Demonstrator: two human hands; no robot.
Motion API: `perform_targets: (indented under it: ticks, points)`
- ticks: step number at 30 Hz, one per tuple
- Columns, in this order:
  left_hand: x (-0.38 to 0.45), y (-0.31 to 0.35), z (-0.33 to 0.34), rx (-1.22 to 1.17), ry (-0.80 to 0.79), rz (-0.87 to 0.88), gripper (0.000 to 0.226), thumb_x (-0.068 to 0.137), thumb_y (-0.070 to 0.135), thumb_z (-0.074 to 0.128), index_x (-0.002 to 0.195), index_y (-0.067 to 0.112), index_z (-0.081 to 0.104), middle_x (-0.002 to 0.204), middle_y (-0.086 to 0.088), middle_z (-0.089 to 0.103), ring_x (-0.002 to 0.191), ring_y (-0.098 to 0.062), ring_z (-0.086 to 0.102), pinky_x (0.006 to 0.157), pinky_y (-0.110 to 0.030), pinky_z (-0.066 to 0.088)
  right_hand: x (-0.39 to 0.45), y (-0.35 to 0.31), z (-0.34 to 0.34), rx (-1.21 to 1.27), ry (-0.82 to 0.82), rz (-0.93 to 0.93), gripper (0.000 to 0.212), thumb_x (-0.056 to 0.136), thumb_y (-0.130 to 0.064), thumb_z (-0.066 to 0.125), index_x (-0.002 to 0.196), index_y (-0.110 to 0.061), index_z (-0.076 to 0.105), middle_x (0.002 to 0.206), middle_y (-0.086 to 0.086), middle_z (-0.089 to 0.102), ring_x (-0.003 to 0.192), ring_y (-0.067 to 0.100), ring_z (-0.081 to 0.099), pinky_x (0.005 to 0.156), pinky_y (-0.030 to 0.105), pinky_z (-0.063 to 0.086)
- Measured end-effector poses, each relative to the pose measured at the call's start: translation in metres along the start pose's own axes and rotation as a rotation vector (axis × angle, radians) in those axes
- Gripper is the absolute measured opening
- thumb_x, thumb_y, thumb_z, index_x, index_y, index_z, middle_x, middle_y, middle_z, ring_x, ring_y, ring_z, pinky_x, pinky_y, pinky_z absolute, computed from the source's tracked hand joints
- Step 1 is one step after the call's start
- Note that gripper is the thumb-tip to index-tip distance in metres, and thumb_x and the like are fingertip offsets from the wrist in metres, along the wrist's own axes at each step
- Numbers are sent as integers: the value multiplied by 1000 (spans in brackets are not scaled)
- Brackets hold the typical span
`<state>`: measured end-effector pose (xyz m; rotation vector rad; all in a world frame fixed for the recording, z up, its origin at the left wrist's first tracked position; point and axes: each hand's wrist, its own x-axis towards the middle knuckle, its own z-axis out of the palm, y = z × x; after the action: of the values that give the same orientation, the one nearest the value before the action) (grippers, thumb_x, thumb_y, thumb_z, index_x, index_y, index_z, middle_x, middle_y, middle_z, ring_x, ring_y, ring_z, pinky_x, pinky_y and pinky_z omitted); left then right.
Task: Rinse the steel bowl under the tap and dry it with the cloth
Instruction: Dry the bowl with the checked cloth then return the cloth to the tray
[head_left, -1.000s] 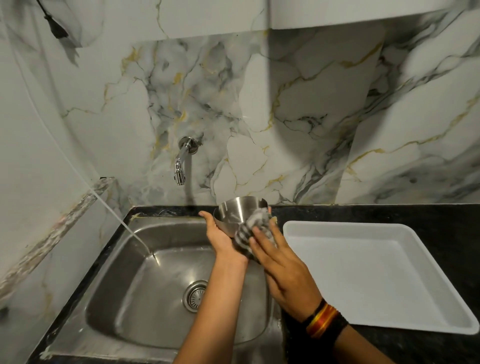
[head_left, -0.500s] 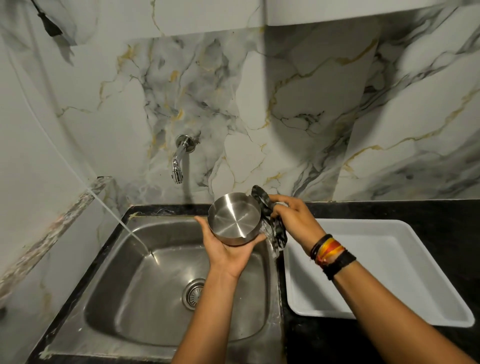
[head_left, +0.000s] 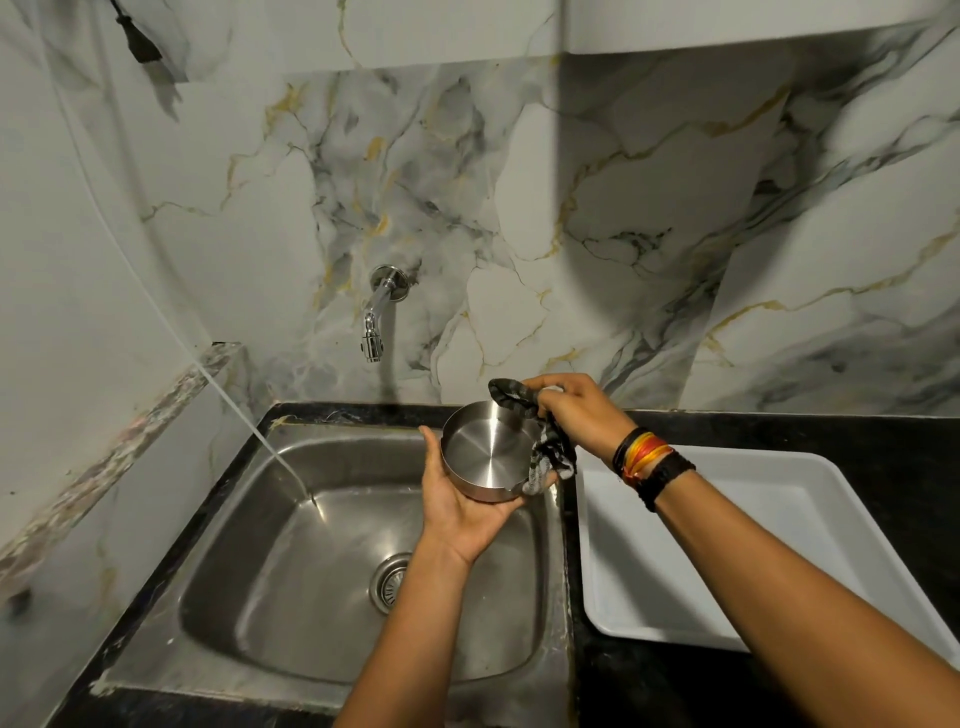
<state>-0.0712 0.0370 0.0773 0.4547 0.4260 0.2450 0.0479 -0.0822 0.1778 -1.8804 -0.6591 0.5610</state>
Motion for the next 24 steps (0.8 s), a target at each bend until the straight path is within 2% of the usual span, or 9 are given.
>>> perform_targets:
  ticks: [2,7,10,12,14,16,19,22,24]
  points:
    - [2,1,-4,-15,30,20,100,90,88,48,148,8,62,146,-29,65,137,-46,61,122,-69,36,-2,4,2,-18,-16,-21,39,88,-13,50,116,-14,77,82,9,70,77,21,62,76,32,52]
    - [-4,2,-4,-11,25,37,88,95,81,49,137,7,74,139,-26,69,117,-42,73,102,-58,55,-10,17,10,-6,-17,-34,38,99,-3,48,127,-13,71,95,-2,75,84,5,68,82,16,54]
    - [-8,-1,1,-7,12,25,69,102,66,51,122,9,83,133,-24,73,113,-41,77,100,-63,56,-5,17,12,-51,14,-58,44,98,-8,50,138,-14,66,123,10,74,107,21,70,101,33,55]
    - [-10,-3,5,-19,-26,-8,69,102,64,54,139,9,72,145,-26,67,133,-46,65,106,-77,48,0,12,12,-112,1,-105,43,97,-11,51,137,-17,67,134,10,70,119,24,66,110,41,51]
    - [-12,-5,9,-5,-39,-31,75,100,67,55,150,12,62,150,-26,63,140,-48,59,111,-81,40,4,2,13,-210,-44,-148,41,96,-15,51,131,-20,71,130,6,72,116,21,67,107,41,53]
    - [-11,-6,10,27,-14,-24,85,98,79,48,150,13,62,146,-24,67,132,-46,65,113,-76,41,7,-8,15,-314,-98,-166,40,92,-23,50,124,-25,74,116,6,78,104,24,72,97,45,59]
    - [-6,-2,7,118,79,-8,112,84,100,29,145,13,67,142,-23,70,135,-45,63,119,-71,39,16,-19,15,-409,-162,-181,34,97,-18,51,120,-21,76,93,-3,74,84,13,68,84,35,57]
    - [-3,3,8,188,130,-18,127,72,108,21,143,14,69,138,-24,72,134,-44,65,119,-65,44,22,-29,18,-500,-228,-220,33,99,-17,49,119,-17,76,109,6,76,99,21,69,91,36,56]
    - [-4,1,10,192,157,-9,128,72,108,21,142,14,69,133,-24,75,131,-43,67,116,-62,49,23,-33,26,-593,-278,-252,33,100,-18,49,121,-17,74,110,8,75,98,23,68,81,31,54]
